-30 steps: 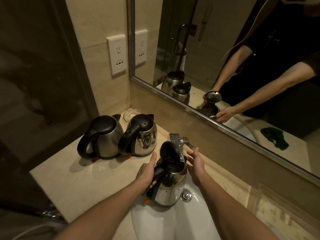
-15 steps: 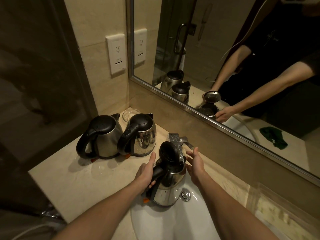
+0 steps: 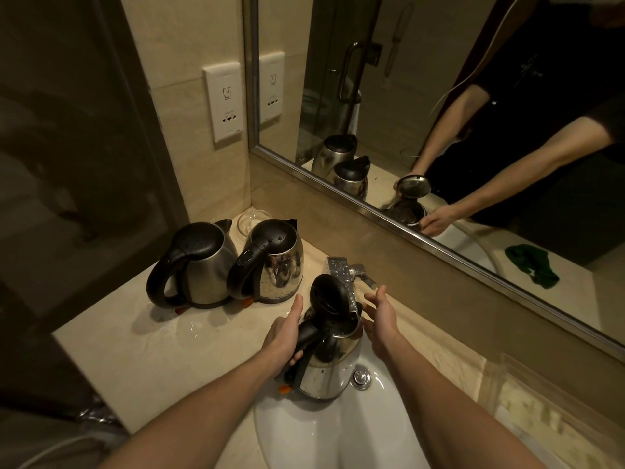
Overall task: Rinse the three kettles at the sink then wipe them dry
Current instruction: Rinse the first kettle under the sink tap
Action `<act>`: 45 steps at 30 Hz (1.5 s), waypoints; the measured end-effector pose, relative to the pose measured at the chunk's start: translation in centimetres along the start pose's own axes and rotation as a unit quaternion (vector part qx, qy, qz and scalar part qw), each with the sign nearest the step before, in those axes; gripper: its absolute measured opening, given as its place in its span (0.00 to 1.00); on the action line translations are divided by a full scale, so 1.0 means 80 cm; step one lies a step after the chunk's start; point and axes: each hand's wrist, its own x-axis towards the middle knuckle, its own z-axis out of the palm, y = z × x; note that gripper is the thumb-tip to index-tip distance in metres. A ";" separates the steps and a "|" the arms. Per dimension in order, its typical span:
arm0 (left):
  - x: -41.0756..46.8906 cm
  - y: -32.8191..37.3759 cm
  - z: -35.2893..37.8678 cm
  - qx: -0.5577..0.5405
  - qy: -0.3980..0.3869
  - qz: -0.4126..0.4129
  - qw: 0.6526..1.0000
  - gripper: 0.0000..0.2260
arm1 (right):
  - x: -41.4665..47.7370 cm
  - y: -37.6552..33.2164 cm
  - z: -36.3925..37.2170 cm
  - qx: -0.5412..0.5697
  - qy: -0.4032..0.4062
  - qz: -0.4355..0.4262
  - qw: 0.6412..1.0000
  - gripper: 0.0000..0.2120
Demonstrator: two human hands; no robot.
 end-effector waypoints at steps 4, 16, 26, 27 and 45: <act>0.001 -0.001 0.001 -0.004 0.002 0.003 1.000 0.43 | -0.001 -0.002 0.000 0.004 0.001 0.004 1.000 0.31; -0.005 -0.001 0.000 -0.002 0.009 -0.003 1.000 0.35 | -0.006 -0.002 0.004 0.008 0.007 0.013 1.000 0.32; 0.000 -0.004 0.000 -0.006 0.000 -0.002 1.000 0.41 | -0.007 -0.004 0.007 -0.009 0.016 0.006 1.000 0.32; 0.000 -0.004 0.000 -0.009 -0.004 0.000 1.000 0.41 | -0.007 -0.004 0.007 -0.011 0.014 0.006 1.000 0.32; -0.003 -0.001 -0.001 0.005 -0.004 0.009 1.000 0.38 | -0.012 -0.007 0.009 -0.017 0.002 -0.005 1.000 0.31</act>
